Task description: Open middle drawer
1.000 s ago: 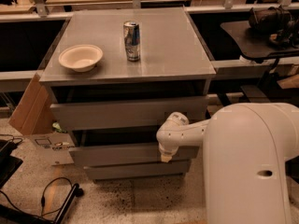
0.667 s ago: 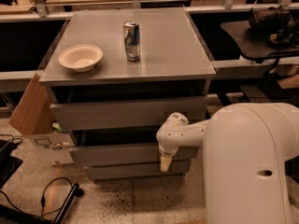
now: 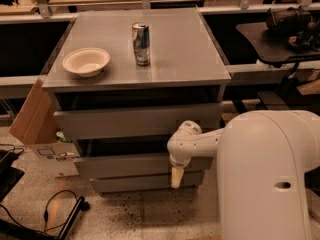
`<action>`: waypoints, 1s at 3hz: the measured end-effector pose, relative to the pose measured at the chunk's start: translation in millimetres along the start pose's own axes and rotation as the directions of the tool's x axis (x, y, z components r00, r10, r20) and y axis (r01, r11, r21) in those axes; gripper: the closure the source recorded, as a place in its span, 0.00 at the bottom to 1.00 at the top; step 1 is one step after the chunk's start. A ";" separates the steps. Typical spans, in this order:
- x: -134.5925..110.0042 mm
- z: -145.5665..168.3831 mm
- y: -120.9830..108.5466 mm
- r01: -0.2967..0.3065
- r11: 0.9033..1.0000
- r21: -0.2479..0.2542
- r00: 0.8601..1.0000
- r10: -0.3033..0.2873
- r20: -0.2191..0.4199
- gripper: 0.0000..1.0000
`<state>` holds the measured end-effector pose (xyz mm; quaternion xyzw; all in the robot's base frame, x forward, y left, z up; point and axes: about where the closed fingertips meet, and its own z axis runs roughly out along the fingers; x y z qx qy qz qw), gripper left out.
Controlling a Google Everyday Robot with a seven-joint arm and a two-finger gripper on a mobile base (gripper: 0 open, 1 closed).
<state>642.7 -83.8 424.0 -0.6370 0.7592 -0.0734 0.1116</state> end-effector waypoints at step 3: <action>4.5 -10.0 39.9 -0.016 0.995 -0.103 0.997 0.008 -0.077 0.64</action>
Offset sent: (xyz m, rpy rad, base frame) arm -0.0249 -0.0024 -0.0089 -0.0454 0.0885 -0.0217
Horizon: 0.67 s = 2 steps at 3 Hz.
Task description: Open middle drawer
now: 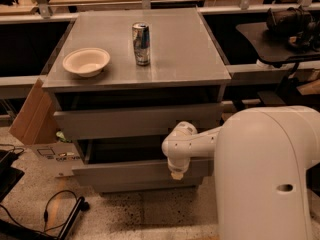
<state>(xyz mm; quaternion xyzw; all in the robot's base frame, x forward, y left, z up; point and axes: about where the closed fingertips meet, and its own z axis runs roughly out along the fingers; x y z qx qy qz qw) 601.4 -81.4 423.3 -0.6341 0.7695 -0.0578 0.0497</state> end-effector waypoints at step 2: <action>6.1 -13.8 20.6 -0.014 0.999 -0.048 0.999 0.013 -0.036 1.00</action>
Offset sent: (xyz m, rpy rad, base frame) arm -0.0959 -0.0014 0.0407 -0.0918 0.2418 -0.0698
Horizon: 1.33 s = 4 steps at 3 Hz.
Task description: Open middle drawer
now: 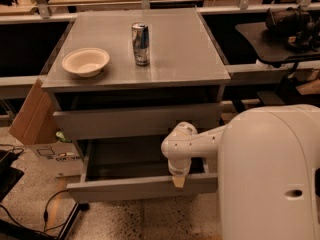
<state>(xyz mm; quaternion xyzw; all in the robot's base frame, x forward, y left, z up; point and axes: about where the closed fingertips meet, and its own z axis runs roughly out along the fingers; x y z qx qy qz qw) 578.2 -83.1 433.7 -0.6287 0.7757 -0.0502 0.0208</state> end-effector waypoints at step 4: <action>0.1 -0.5 0.0 0.000 1.000 0.000 1.000 0.000 0.000 0.06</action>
Offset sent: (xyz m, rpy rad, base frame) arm 0.0000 0.0000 0.0000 0.0000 0.0000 0.0000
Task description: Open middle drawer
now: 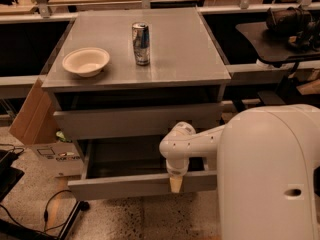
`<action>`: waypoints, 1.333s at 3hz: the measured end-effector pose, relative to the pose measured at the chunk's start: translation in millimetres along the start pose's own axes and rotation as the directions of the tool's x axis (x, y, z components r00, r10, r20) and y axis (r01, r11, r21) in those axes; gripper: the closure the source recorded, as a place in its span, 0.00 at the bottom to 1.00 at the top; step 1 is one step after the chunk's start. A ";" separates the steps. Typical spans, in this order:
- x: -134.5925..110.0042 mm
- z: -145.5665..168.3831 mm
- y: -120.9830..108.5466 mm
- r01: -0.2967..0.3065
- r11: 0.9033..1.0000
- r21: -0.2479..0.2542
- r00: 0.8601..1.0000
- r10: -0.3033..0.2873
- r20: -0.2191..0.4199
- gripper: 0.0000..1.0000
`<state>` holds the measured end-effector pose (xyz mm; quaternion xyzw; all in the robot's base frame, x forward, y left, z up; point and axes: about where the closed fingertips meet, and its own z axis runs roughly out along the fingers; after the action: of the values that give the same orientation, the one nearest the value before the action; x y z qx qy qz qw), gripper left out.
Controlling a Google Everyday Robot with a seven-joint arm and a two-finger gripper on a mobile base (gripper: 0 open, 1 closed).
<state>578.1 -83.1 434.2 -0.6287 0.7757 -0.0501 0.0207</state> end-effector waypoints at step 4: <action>9.7 23.8 88.4 -0.086 0.988 -0.131 0.993 0.096 0.072 0.26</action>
Offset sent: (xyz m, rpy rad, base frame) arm -0.0046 0.0007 -0.0026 0.0028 0.0019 -0.0009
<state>492.4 -75.7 401.6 -0.5941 0.8039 0.0253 0.0132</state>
